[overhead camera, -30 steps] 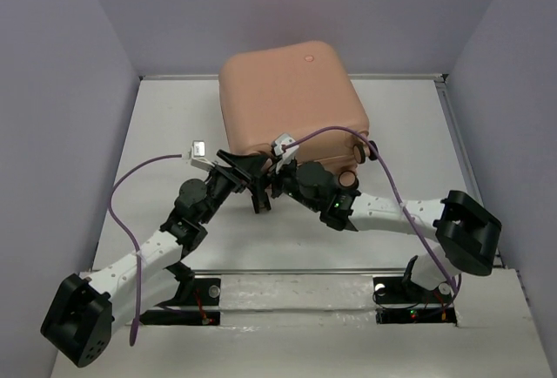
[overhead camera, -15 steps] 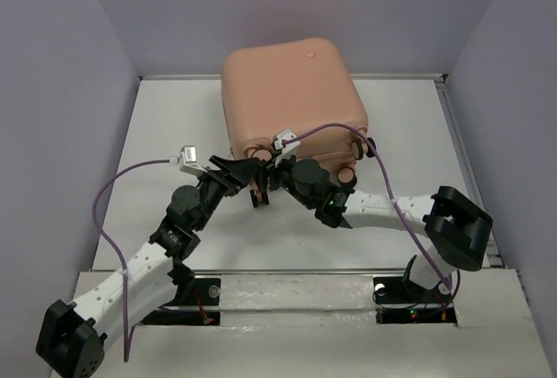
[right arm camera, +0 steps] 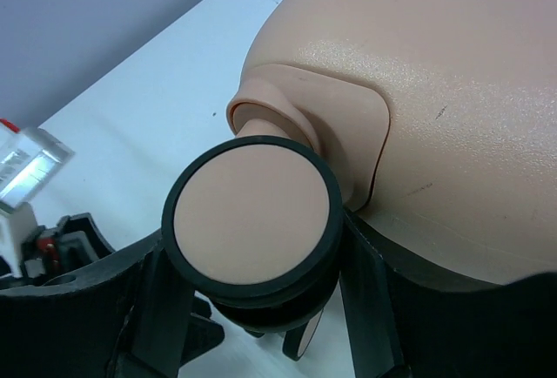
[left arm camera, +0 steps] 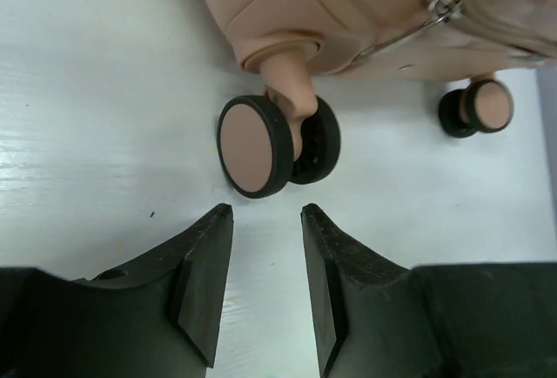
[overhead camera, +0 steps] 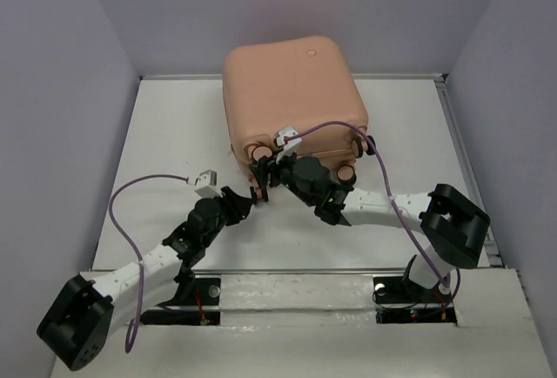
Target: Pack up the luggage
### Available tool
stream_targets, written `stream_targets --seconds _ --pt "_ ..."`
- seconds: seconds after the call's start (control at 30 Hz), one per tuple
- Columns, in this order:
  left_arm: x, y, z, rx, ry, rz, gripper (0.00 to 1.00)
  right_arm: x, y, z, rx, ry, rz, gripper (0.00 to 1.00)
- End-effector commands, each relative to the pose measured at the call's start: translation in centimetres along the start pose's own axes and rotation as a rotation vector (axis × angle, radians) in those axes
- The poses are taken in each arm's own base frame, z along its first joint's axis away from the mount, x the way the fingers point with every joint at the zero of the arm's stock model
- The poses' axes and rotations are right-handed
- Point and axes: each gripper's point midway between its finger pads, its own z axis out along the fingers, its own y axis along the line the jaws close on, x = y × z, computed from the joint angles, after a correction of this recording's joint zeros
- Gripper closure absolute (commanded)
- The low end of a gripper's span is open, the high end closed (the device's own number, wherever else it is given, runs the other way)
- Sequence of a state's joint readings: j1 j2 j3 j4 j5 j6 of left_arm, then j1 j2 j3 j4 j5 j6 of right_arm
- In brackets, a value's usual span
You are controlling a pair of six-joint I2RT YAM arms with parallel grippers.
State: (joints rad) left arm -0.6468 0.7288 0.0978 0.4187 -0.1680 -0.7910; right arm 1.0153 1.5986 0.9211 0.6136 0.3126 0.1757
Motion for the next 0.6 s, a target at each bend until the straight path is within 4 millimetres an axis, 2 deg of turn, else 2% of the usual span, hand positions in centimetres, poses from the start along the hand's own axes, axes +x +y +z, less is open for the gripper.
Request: stream_targets --seconds 0.0,0.07,0.17,0.57 --pt "-3.4 -3.3 2.4 0.076 -0.118 0.119 0.52 -10.3 0.7 0.4 -0.018 -0.287 0.113 0.93" --pt "-4.6 -4.5 3.1 0.092 -0.157 0.143 0.52 -10.2 0.9 0.4 -0.029 -0.282 0.117 0.93" --pt "-5.1 -5.2 4.0 0.107 -0.175 0.168 0.5 -9.8 0.9 0.3 -0.035 -0.269 0.118 0.93" --pt "-7.4 -5.8 4.7 0.086 -0.27 0.235 0.46 -9.5 1.4 0.1 -0.065 -0.262 0.137 0.93"
